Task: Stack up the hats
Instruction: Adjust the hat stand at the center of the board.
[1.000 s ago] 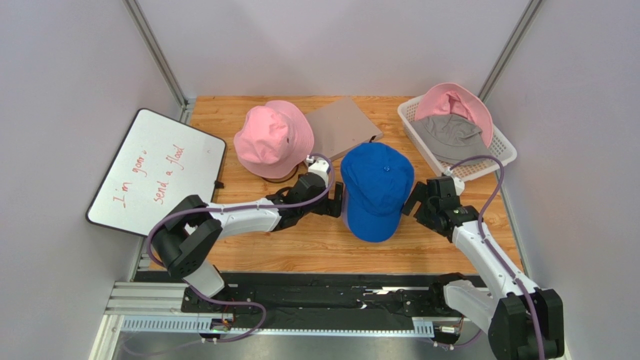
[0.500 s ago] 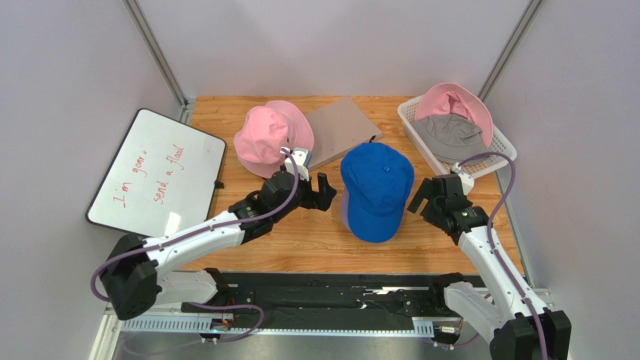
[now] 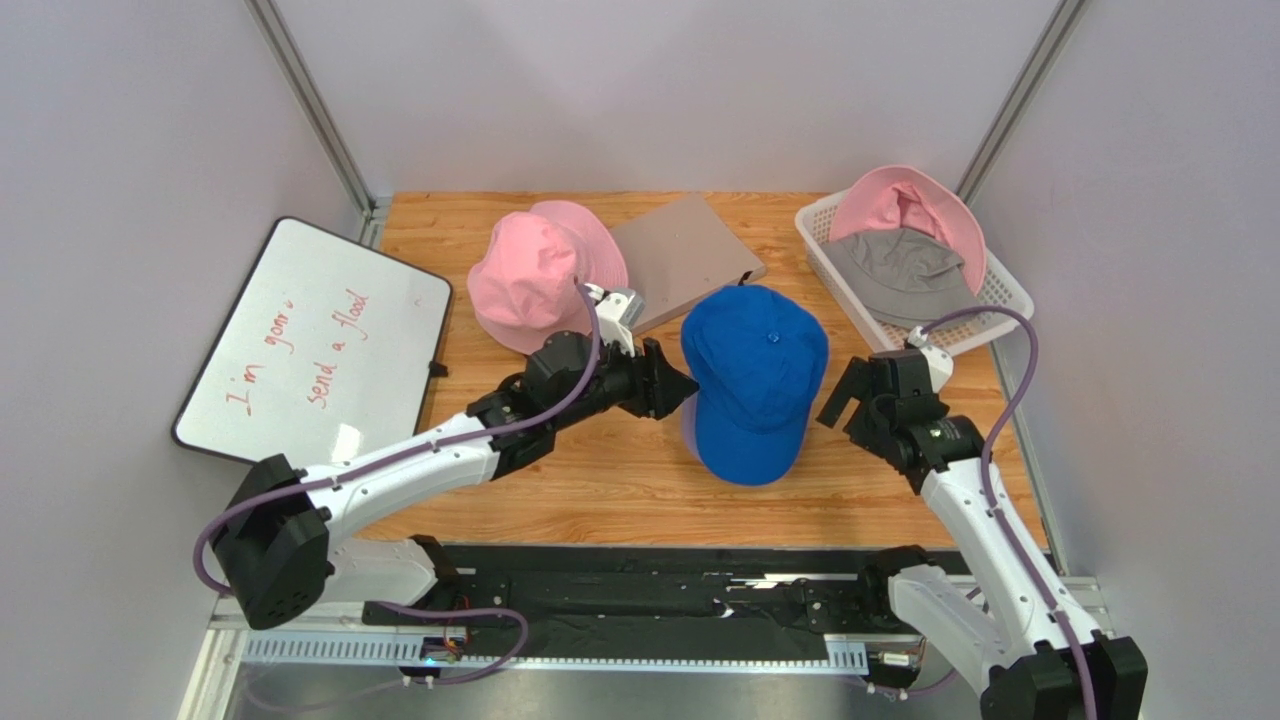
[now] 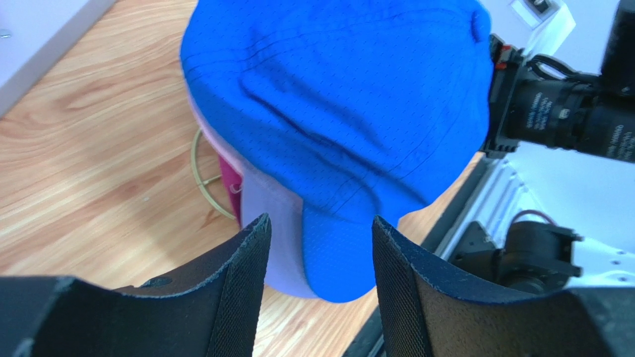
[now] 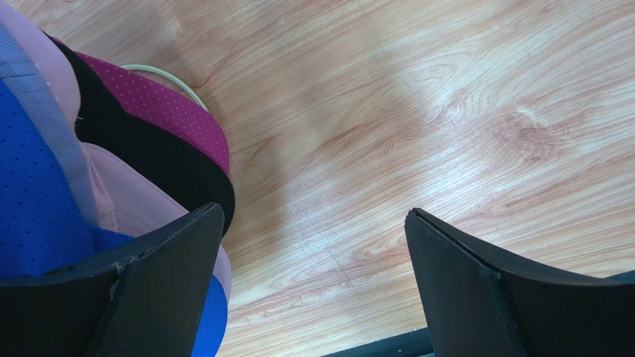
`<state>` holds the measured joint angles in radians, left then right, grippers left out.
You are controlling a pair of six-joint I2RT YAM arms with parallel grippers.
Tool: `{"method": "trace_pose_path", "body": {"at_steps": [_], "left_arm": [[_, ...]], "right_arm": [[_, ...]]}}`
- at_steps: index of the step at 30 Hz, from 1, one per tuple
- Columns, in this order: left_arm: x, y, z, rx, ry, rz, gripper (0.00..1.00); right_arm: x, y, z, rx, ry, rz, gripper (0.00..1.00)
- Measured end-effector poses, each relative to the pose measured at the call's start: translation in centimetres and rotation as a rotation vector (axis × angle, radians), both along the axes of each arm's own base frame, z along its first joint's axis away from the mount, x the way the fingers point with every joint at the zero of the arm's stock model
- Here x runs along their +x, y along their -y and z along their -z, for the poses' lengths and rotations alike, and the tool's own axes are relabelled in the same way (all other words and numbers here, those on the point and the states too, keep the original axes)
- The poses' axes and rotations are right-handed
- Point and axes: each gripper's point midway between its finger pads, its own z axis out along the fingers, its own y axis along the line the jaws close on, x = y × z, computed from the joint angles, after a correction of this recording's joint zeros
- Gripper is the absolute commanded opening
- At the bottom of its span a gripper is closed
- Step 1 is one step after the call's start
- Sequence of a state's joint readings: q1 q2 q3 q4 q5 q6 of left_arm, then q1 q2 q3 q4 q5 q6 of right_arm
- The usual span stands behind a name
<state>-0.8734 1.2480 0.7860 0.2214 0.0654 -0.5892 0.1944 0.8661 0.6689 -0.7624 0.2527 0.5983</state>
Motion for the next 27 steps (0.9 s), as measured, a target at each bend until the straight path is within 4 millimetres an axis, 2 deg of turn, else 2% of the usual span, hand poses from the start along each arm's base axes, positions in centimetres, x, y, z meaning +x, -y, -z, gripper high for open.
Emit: {"method": "trace_pose_path", "body": {"at_steps": [4, 11, 16, 23, 27], "left_arm": [[0.2, 0.7, -0.1, -0.045, -0.024, 0.026, 0.57], [0.9, 1.4, 1.4, -0.065, -0.09, 0.033, 0.57], [1.1, 1.9, 1.4, -0.094, -0.097, 0.037, 0.54], [1.6, 2.4, 2.9, -0.097, -0.138, 0.035, 0.52], [1.8, 2.5, 2.8, -0.106, -0.14, 0.032, 0.49]], "right_arm": [[0.1, 0.0, -0.5, 0.003, 0.013, 0.0, 0.98], [0.2, 0.0, -1.3, 0.007, 0.036, -0.001, 0.98], [0.1, 0.0, -2.1, 0.012, 0.061, 0.0, 0.98], [-0.4, 0.1, -2.3, 0.01, 0.058, 0.0, 0.98], [-0.5, 0.2, -2.6, 0.009, 0.066, 0.002, 0.98]]}}
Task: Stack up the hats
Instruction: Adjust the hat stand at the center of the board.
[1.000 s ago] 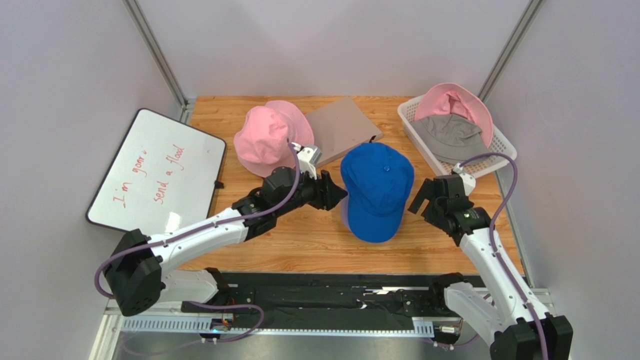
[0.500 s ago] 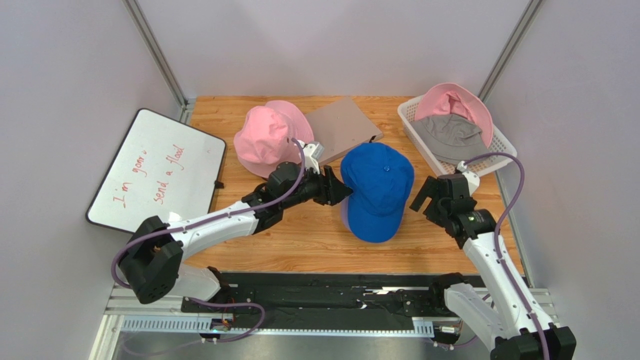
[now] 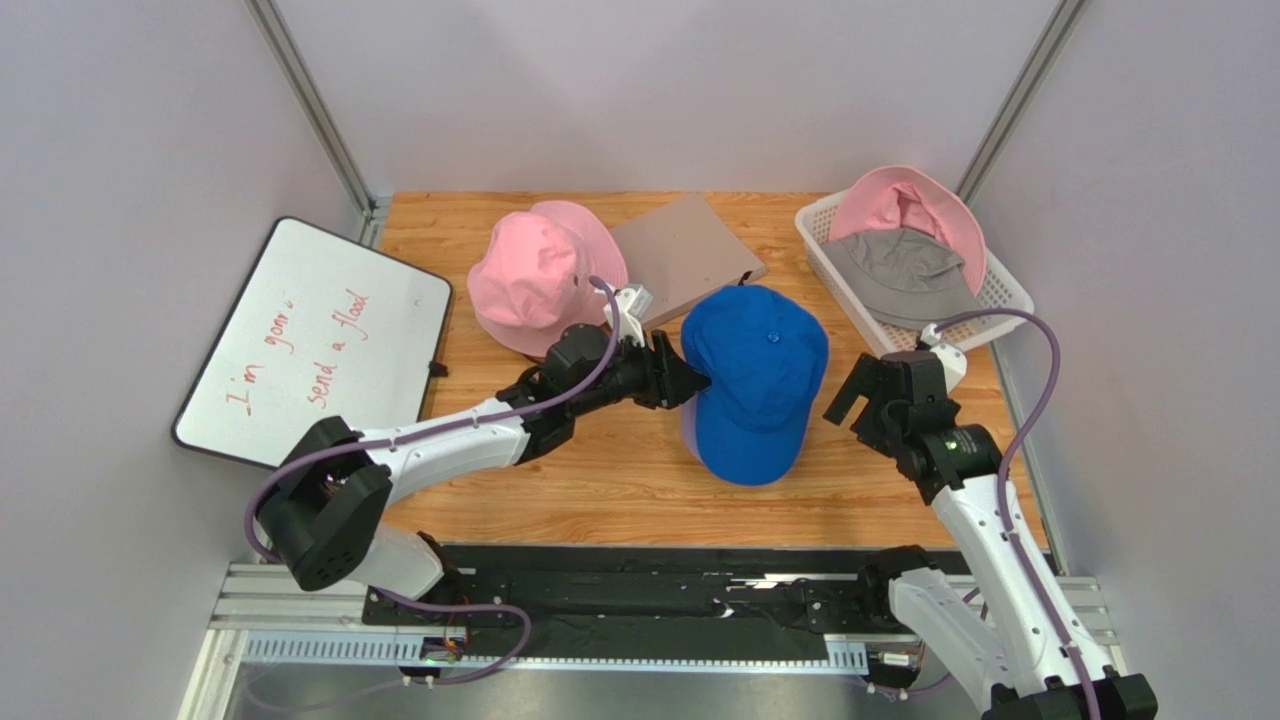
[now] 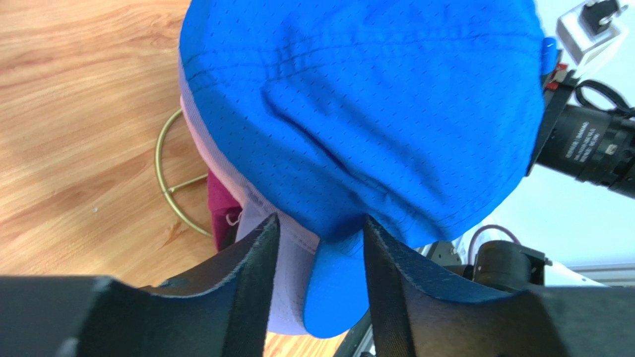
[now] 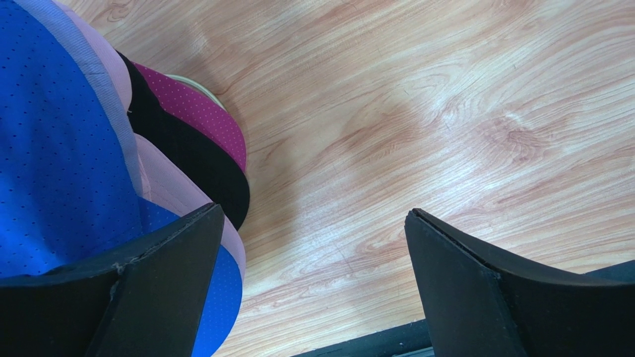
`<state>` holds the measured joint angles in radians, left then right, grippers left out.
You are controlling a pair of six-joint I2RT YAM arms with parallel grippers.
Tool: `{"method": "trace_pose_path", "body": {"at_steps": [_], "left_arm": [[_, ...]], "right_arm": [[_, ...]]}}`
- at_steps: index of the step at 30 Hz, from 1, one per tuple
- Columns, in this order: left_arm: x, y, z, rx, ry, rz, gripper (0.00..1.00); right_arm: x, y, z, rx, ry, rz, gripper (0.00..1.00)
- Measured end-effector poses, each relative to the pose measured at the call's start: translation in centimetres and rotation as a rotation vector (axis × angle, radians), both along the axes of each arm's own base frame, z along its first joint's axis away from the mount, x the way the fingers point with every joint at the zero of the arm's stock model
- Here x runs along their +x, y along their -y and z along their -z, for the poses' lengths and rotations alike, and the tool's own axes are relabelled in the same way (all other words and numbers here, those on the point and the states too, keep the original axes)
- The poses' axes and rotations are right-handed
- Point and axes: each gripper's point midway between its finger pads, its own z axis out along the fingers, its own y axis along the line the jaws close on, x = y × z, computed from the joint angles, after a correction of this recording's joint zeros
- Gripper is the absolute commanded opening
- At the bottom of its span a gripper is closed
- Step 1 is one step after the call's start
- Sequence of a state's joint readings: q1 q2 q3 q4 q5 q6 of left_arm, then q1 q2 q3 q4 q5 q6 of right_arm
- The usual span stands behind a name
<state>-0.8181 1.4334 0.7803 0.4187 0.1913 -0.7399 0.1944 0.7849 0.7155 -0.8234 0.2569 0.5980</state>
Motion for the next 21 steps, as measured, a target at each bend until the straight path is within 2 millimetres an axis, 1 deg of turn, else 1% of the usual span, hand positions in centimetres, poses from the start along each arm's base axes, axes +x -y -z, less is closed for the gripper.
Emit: {"method": "trace_pose_path", "body": {"at_steps": [2, 6, 8, 10, 11, 13, 14, 16, 17, 21], "left_arm": [[0.09, 0.08, -0.32, -0.014, 0.007, -0.002, 0.46], [0.2, 0.2, -0.83, -0.037, 0.018, -0.005, 0.43], [0.22, 0.22, -0.78, -0.039, 0.018, -0.005, 0.37], [0.3, 0.3, -0.69, -0.042, 0.016, -0.006, 0.33], [0.36, 0.35, -0.63, -0.043, 0.016, -0.006, 0.25], [0.47, 0.42, -0.54, -0.046, 0.014, -0.008, 0.17], [0.49, 0.43, -0.5, -0.048, 0.013, -0.009, 0.09], [0.47, 0.44, -0.56, -0.055, 0.011, -0.01, 0.02], [0.48, 0.45, -0.59, -0.057, 0.011, -0.011, 0.0], [0.48, 0.44, -0.59, -0.061, 0.007, -0.013, 0.0]], "right_arm": [[-0.05, 0.03, -0.04, -0.001, 0.001, 0.001, 0.98], [-0.03, 0.07, -0.11, -0.002, 0.003, 0.002, 0.98], [-0.02, 0.07, -0.17, -0.002, 0.005, 0.003, 0.98], [0.0, 0.07, -0.27, -0.001, 0.008, 0.003, 0.98], [0.01, 0.07, -0.32, -0.001, 0.01, 0.003, 0.98], [0.03, 0.07, -0.38, -0.001, 0.012, 0.003, 0.98], [0.02, 0.07, -0.4, -0.001, 0.013, 0.003, 0.98], [0.01, 0.07, -0.41, -0.001, 0.013, 0.003, 0.98], [0.03, 0.07, -0.47, -0.001, 0.015, 0.003, 0.98], [0.03, 0.08, -0.75, 0.0, 0.021, 0.003, 0.98]]}}
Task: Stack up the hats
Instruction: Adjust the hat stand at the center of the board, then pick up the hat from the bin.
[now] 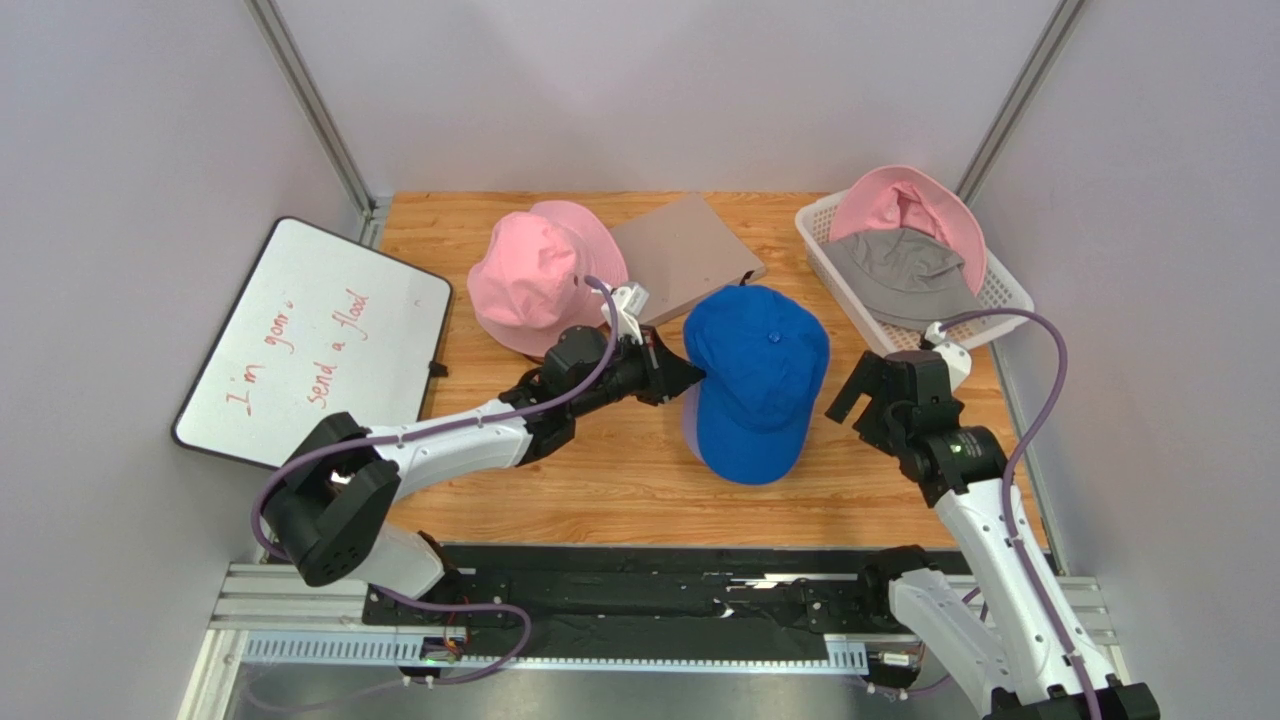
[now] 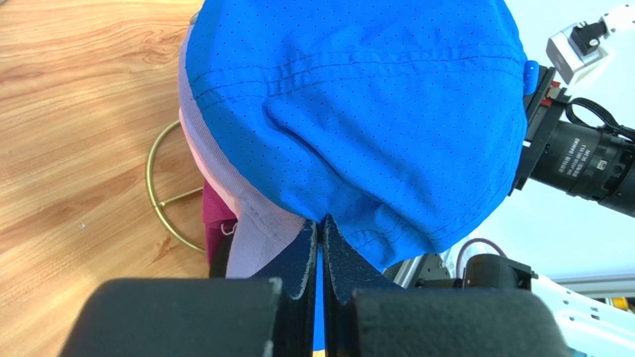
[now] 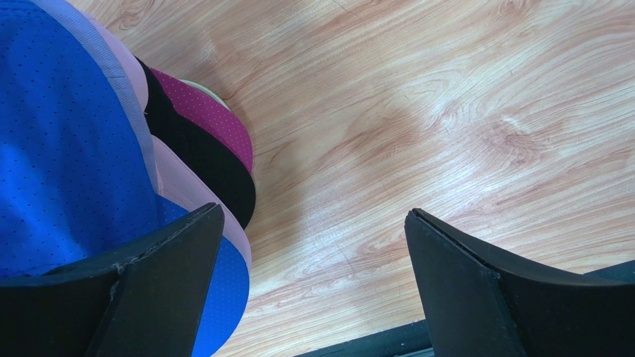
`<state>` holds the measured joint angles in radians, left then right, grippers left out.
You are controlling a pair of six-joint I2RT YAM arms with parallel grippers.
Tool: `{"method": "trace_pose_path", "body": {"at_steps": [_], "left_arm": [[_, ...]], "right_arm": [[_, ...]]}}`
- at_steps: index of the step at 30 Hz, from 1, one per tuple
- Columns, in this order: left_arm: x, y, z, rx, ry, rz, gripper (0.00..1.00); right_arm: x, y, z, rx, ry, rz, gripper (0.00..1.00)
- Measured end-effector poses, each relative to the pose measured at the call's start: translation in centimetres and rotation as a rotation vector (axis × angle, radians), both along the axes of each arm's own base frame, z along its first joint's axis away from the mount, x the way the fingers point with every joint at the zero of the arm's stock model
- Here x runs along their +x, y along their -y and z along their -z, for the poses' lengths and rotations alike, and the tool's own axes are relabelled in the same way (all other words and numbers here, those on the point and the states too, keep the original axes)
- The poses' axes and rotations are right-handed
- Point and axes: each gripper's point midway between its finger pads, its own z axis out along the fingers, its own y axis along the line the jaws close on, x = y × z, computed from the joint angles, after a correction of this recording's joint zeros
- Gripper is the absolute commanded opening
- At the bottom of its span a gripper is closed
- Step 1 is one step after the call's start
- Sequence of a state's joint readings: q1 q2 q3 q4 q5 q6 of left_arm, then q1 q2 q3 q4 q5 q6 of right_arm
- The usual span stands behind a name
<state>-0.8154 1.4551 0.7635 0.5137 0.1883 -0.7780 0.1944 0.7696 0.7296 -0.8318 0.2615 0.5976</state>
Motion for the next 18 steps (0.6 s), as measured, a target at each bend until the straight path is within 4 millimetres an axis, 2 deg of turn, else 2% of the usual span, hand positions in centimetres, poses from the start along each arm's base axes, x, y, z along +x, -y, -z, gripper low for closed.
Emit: {"method": "trace_pose_path", "body": {"at_steps": [18], "left_arm": [[0.6, -1.2, 2.5, 0.054, -0.032, -0.061, 0.0]], "right_arm": [[0.2, 0.2, -2.1, -0.007, 0.036, 0.006, 0.98]]}}
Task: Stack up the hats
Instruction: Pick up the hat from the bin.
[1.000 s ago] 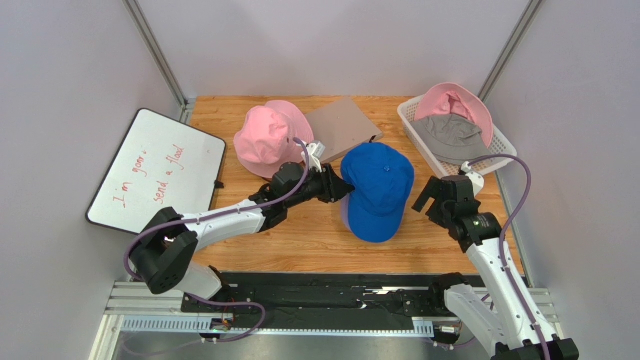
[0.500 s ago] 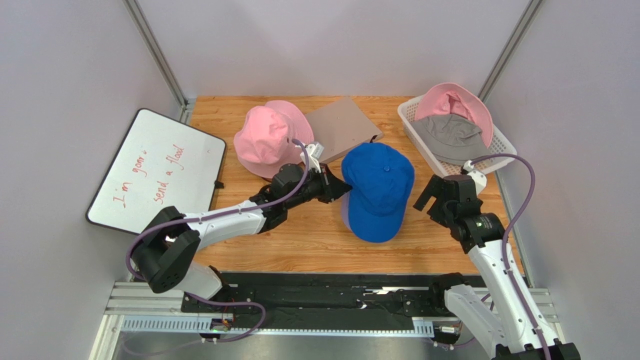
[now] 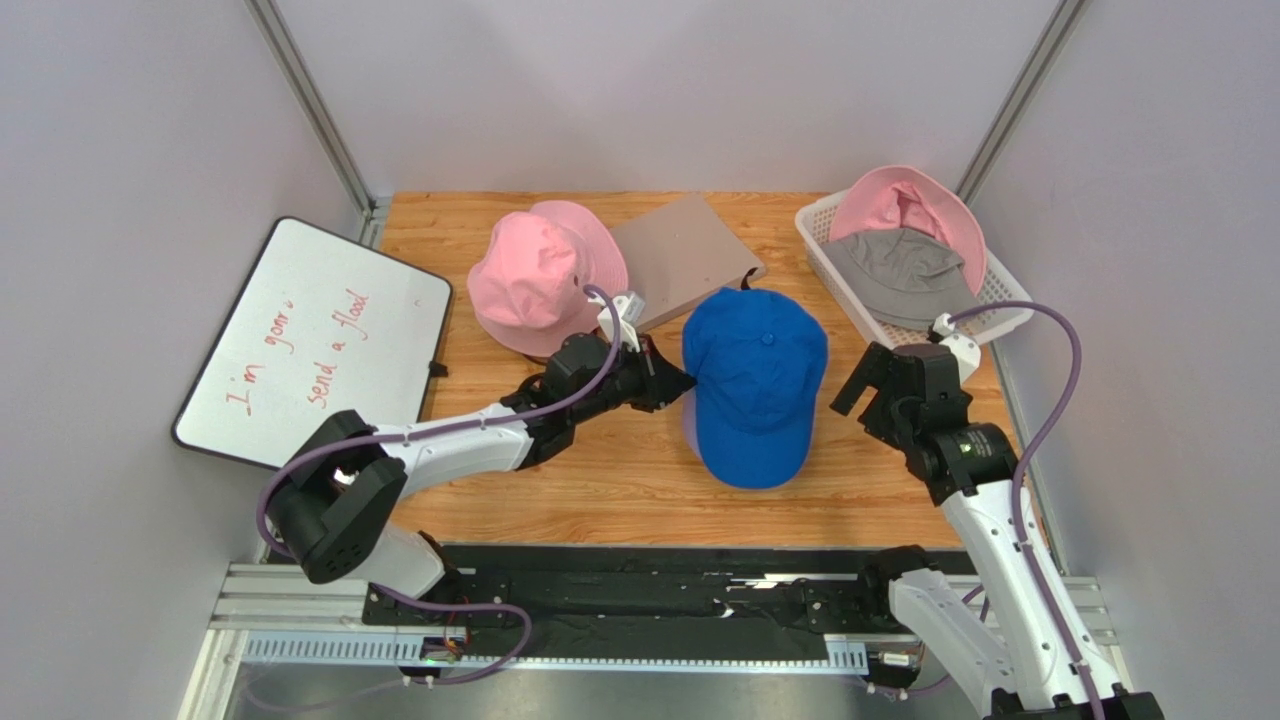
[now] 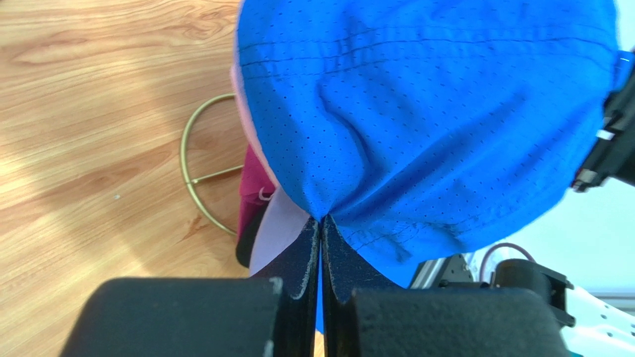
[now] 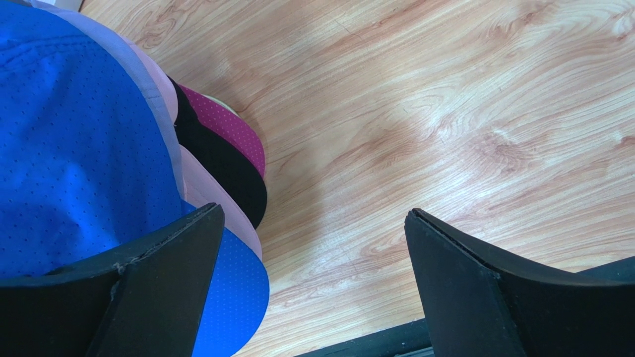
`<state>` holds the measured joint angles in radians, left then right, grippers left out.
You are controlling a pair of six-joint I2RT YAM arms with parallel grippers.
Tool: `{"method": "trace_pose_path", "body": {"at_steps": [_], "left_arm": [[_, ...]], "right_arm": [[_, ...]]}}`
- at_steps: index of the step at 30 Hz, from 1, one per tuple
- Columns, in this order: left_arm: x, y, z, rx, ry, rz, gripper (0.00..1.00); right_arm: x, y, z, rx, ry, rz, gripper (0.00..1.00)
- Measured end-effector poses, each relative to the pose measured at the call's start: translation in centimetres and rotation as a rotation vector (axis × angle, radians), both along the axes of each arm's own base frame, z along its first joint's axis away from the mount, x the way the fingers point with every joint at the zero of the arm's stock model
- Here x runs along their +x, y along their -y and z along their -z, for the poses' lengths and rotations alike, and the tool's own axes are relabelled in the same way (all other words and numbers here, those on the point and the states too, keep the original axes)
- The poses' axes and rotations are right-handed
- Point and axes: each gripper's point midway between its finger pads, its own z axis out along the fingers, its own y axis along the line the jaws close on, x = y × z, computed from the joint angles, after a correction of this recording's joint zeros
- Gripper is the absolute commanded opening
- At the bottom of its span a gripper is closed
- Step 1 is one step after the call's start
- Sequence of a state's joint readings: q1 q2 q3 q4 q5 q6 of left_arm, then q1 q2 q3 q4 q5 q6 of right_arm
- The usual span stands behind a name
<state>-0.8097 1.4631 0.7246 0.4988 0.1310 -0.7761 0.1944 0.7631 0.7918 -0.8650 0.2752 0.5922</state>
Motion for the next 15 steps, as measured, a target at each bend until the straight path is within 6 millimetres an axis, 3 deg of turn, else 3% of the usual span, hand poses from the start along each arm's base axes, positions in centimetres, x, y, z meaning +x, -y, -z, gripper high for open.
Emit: {"method": "trace_pose_path", "body": {"at_steps": [9, 10, 11, 12, 14, 15], "left_arm": [[0.8, -0.4, 1.5, 0.029, -0.019, -0.016, 0.0], [0.8, -0.4, 1.6, 0.033, -0.014, -0.012, 0.06], [0.8, -0.4, 1.5, 0.037, -0.009, -0.011, 0.18], [0.8, -0.5, 1.6, 0.047, -0.006, -0.008, 0.4], [0.8, -0.8, 2.0, 0.084, 0.003, -0.007, 0.58], [0.8, -1.1, 2.3, 0.107, -0.001, -0.012, 0.71]], "right_arm": [[0.0, 0.1, -0.6, -0.01, 0.005, -0.003, 0.98], [0.0, 0.2, -0.7, -0.013, 0.008, -0.004, 0.98], [0.0, 0.2, -0.9, -0.017, 0.011, -0.005, 0.98], [0.1, 0.3, -1.1, -0.021, 0.015, -0.007, 0.98], [0.3, 0.4, -1.9, -0.031, 0.033, -0.011, 0.98], [0.4, 0.5, -2.4, -0.036, 0.044, -0.012, 0.98]]}}
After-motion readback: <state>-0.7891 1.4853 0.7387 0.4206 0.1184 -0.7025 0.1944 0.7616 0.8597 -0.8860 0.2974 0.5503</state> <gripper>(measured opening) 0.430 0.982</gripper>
